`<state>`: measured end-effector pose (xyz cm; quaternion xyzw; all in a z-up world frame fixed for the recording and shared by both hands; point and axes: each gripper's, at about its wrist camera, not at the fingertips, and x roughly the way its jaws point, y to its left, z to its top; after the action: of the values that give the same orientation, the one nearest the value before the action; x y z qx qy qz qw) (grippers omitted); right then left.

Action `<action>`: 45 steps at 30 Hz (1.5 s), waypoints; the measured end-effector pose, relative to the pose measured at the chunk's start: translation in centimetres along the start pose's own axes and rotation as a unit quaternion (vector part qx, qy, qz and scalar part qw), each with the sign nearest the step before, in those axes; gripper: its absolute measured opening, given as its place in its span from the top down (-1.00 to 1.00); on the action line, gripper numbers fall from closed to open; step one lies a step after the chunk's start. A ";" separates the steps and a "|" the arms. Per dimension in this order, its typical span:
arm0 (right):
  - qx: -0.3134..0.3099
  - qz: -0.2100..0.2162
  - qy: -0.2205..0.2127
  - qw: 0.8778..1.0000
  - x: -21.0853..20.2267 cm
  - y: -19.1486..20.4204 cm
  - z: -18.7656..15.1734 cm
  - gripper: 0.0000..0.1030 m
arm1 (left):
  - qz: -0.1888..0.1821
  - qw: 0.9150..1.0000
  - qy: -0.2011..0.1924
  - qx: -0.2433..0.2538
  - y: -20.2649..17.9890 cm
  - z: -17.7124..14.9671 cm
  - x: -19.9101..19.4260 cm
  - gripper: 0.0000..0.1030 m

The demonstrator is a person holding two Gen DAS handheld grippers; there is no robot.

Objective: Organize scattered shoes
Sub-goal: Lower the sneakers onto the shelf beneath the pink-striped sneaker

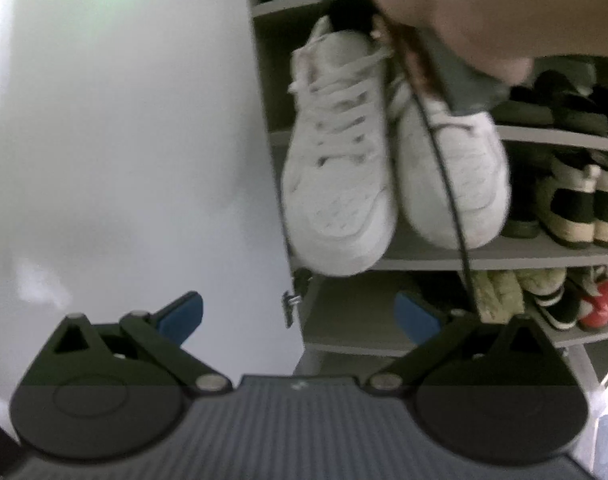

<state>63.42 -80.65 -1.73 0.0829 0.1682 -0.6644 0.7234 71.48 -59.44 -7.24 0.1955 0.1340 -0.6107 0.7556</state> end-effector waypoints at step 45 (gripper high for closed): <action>-0.066 0.043 0.084 0.993 7.3 -0.2 4.5 0.24 | -0.220 0.970 0.099 -0.034 -2.0 3.4 8.3 -1.00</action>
<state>64.26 -89.01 -0.13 0.0977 0.2680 -0.6108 0.7386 71.19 -68.60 -8.17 0.1946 0.2690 -0.7348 0.5915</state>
